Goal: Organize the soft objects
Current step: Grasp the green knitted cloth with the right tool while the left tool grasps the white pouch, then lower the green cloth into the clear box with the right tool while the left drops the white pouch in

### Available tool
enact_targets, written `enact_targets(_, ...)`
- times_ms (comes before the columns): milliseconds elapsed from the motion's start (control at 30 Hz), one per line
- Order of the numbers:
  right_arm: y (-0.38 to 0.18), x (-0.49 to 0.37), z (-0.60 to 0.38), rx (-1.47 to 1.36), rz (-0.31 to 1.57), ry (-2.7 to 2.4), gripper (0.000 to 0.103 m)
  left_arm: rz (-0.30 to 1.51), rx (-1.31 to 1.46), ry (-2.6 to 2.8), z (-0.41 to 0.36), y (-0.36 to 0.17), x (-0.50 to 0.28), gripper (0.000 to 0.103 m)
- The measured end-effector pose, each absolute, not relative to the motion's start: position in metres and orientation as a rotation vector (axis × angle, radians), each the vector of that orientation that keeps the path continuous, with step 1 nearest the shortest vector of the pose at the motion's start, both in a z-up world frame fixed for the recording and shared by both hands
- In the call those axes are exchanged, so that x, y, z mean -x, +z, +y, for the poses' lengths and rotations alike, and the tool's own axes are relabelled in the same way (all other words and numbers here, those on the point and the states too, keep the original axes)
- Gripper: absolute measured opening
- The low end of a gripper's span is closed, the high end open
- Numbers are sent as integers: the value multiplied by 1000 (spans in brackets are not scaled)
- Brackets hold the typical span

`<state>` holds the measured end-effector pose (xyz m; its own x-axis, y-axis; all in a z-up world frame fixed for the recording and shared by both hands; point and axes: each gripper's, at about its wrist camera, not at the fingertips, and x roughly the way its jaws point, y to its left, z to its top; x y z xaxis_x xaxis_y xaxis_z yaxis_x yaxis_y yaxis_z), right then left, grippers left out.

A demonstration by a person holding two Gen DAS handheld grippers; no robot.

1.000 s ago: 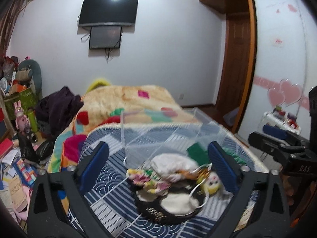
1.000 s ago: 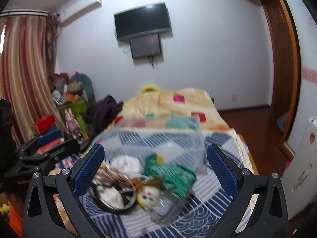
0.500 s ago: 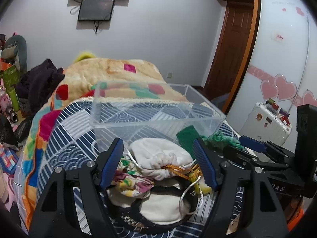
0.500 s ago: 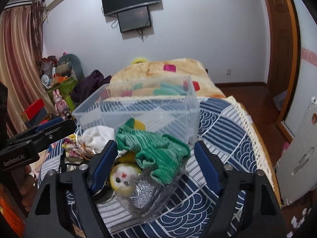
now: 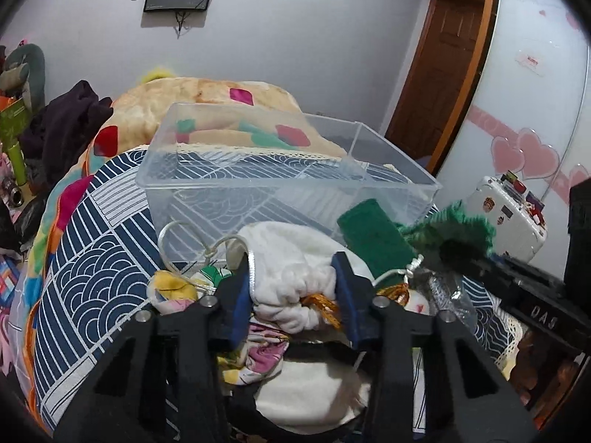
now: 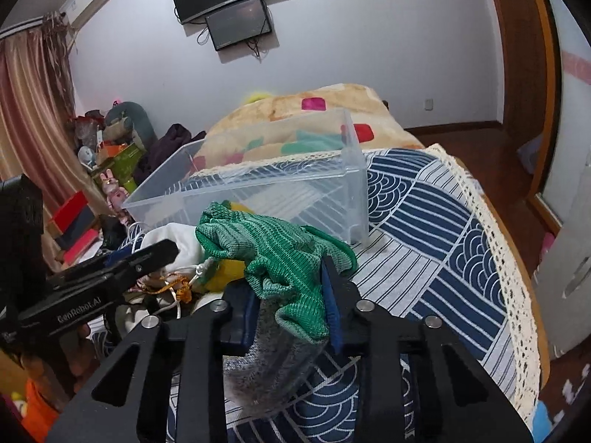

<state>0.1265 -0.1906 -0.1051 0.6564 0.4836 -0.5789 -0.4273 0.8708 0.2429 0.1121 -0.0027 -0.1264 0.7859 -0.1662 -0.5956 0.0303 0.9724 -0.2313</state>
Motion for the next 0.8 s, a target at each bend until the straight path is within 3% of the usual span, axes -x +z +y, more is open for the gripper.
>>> enact_targets(133, -98, -122, -193, -91, 641, 503, 16, 645, 208, -82, -3, -122, -104, 31)
enact_targets(800, -38, -124, -204, -96, 451, 495, 14, 466, 195, -88, 14, -46, -85, 28)
